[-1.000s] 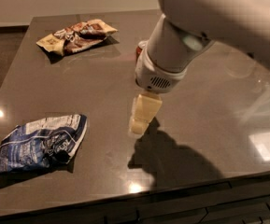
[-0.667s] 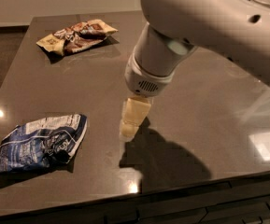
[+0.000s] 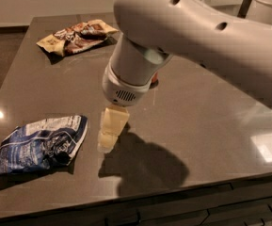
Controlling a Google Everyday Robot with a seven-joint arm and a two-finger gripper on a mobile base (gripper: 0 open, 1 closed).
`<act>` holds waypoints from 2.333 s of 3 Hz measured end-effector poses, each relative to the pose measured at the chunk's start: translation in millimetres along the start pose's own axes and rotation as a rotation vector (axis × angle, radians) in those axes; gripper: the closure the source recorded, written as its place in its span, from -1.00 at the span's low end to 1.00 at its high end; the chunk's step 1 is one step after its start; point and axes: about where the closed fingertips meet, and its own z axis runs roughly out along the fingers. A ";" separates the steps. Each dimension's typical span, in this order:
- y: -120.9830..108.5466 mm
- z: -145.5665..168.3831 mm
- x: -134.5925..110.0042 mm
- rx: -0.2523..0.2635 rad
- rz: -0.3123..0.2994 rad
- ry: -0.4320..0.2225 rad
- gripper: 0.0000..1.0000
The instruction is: Move blue chip bag near coke can
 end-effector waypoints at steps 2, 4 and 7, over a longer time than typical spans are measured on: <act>21.3 23.2 -52.8 -0.064 -0.076 -0.065 -1.00; 37.8 47.9 -79.8 -0.091 -0.161 -0.066 -0.93; 43.6 42.3 -80.0 -0.099 -0.193 -0.066 0.45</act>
Offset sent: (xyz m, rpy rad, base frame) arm -0.0269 0.0923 -0.0077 0.0794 0.0476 0.1637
